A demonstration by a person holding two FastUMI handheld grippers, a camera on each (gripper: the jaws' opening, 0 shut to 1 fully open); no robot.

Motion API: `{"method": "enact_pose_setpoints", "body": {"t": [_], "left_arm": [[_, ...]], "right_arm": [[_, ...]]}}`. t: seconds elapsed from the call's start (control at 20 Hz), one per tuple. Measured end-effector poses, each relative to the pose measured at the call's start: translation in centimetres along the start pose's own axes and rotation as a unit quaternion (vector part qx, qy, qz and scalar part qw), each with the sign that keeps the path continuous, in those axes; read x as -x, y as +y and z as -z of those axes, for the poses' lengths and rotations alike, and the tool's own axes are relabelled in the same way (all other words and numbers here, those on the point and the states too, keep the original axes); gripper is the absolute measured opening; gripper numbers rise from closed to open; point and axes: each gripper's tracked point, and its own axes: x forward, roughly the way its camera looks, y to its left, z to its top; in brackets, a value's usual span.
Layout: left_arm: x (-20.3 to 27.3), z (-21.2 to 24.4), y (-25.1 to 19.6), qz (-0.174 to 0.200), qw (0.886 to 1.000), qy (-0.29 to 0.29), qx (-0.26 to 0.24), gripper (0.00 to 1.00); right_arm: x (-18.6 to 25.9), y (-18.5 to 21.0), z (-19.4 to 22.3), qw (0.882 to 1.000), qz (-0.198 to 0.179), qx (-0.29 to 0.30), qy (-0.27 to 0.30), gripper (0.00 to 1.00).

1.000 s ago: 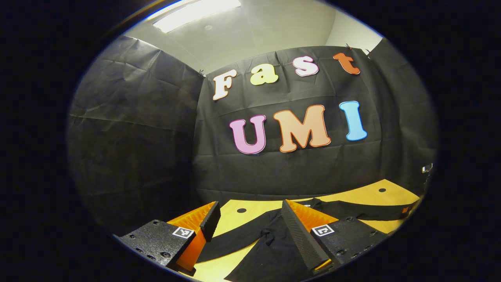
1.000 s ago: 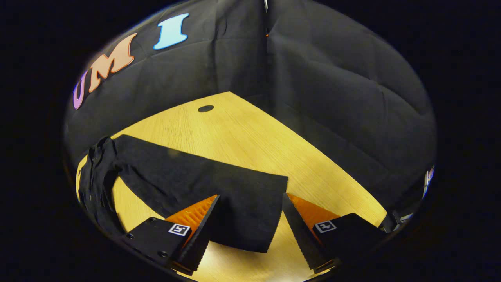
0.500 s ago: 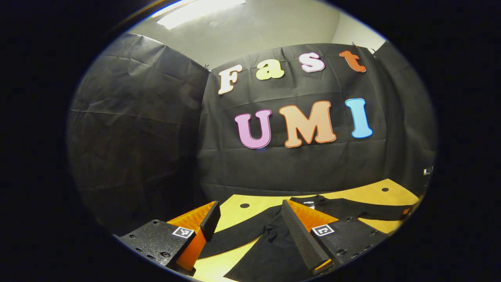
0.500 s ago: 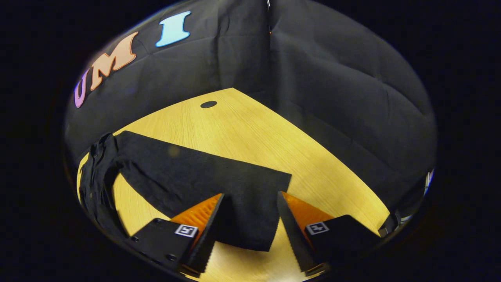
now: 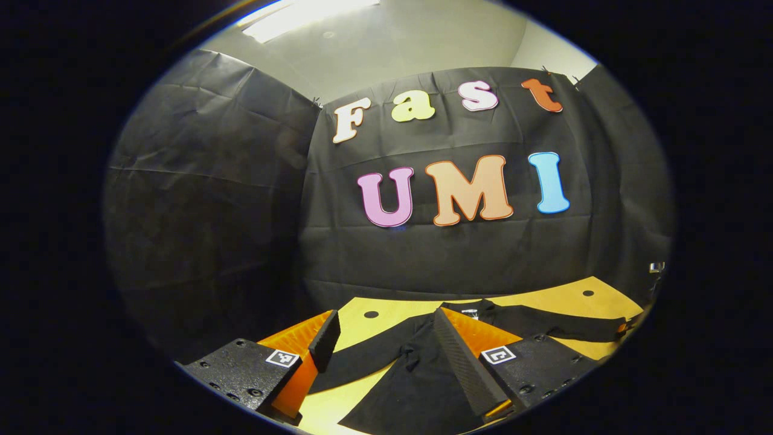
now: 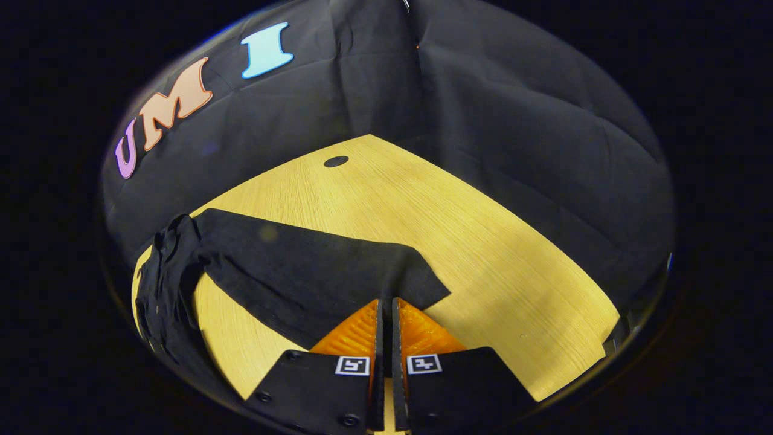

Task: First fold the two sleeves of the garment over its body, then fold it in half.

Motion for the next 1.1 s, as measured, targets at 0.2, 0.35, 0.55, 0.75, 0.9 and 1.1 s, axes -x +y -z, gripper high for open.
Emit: {"method": "enact_pose_setpoints", "body": {"t": [0.2, 0.35, 0.55, 0.75, 0.9, 1.1], "left_arm": [[0.3, -0.1, -0.6, 0.006, 1.000, -0.005, 0.000, 0.97], [-0.4, 0.4, -1.7, 0.021, 1.000, 0.001, -0.001, 0.97], [-1.2, 0.5, -3.4, 0.060, 0.998, -0.004, 0.004, 0.98], [-2.7, 1.2, -4.0, 0.111, 0.994, -0.007, -0.001, 0.98], [-4.0, 1.0, -2.7, 0.139, 0.990, -0.021, -0.025, 0.97], [-5.9, 1.9, 0.6, 0.138, 0.990, -0.017, -0.023, 0.93]], "right_arm": [[0.3, -0.1, 0.0, 1.000, -0.008, 0.001, 0.009, 0.08], [1.1, 0.8, -0.8, 1.000, -0.018, 0.002, -0.010, 0.08], [4.5, 2.6, -1.8, 0.998, -0.016, 0.024, -0.048, 0.05], [6.5, 6.5, -2.9, 0.997, -0.020, 0.027, -0.075, 0.08], [8.0, 10.1, -5.2, 0.994, -0.017, 0.037, -0.102, 0.08], [10.2, 17.8, -8.9, 0.987, -0.050, 0.047, -0.146, 0.08]]}}
